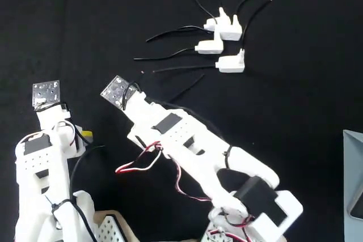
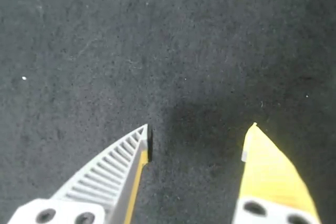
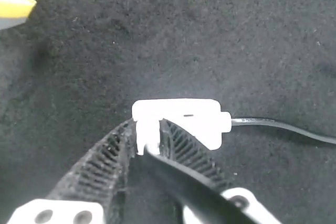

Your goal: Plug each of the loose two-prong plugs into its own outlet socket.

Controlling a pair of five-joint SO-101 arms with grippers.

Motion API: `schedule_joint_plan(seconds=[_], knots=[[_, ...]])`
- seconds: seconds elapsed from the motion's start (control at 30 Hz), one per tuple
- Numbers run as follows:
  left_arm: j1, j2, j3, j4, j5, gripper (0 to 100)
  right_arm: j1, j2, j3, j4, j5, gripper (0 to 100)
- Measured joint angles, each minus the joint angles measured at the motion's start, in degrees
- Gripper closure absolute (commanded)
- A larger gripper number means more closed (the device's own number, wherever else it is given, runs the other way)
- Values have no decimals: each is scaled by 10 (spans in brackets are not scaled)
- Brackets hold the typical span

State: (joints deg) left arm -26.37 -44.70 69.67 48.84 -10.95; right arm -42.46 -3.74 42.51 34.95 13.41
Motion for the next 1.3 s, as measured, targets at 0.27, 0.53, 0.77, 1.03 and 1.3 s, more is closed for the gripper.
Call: schedule_joint_plan(seconds=[0.27,0.53,0.77,1.03,1.3], knots=[[0,0,0,0,0,715,2,11,-12,1,0,987],[0,0,0,0,0,715,104,-41,-54,-1,1,983],[0,0,0,0,0,715,191,-8,-153,-44,-1,786],[0,0,0,0,0,715,238,40,-243,-4,-62,823],[0,-7,0,0,0,716,225,-99,-265,199,-64,986]])
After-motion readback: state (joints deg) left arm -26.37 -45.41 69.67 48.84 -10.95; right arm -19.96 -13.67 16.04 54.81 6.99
